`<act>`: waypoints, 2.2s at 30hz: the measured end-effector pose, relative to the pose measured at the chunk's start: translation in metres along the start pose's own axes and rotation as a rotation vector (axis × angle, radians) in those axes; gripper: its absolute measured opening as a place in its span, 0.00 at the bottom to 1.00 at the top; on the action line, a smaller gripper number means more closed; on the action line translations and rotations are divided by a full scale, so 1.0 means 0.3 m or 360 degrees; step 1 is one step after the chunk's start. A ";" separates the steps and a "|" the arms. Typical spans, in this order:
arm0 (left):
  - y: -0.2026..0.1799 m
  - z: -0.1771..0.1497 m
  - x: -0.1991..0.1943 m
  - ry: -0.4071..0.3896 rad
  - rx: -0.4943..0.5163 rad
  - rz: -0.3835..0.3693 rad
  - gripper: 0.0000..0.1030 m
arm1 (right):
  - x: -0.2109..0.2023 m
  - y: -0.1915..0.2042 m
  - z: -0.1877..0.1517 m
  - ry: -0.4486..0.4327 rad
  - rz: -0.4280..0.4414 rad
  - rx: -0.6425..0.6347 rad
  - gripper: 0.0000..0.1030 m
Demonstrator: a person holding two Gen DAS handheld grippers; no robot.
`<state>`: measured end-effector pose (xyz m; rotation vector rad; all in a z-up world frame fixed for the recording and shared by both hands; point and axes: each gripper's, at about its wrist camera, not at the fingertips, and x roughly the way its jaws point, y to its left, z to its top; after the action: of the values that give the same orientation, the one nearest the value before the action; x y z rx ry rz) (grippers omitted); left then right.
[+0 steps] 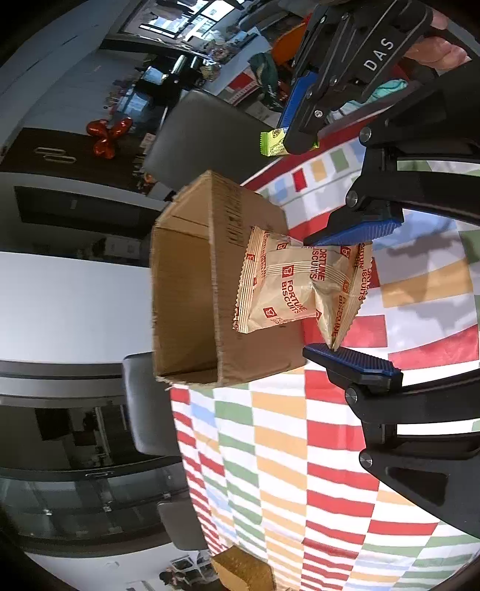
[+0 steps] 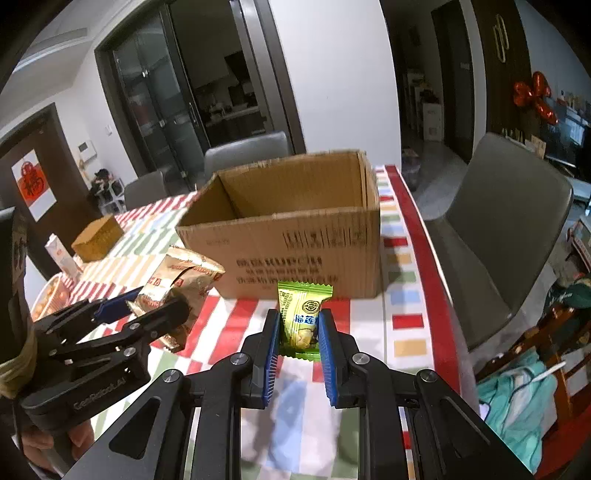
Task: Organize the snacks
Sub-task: 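Carry the tan biscuit packet and yellow candy up over the box, then open both tools to drop the biscuit packet and yellow candy into the box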
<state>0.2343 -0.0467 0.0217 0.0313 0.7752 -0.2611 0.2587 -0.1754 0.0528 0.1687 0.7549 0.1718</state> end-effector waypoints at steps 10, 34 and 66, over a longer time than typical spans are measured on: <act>0.002 0.087 -0.081 -0.0130 0.0007 0.0030 0.49 | -0.074 0.031 0.111 -0.0142 -0.0009 -0.0063 0.21; 0.072 0.336 -0.036 -0.0181 0.0029 0.0093 0.49 | -0.043 0.086 0.347 -0.0202 -0.0072 -0.0231 0.21; 0.089 0.450 0.245 0.0049 0.0058 0.0182 0.60 | 0.231 -0.002 0.461 0.0019 -0.0168 -0.0208 0.42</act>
<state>0.3840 -0.0538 0.0655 0.1142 0.7965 -0.1663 0.4041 -0.1736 0.1055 0.0038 0.7599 0.1213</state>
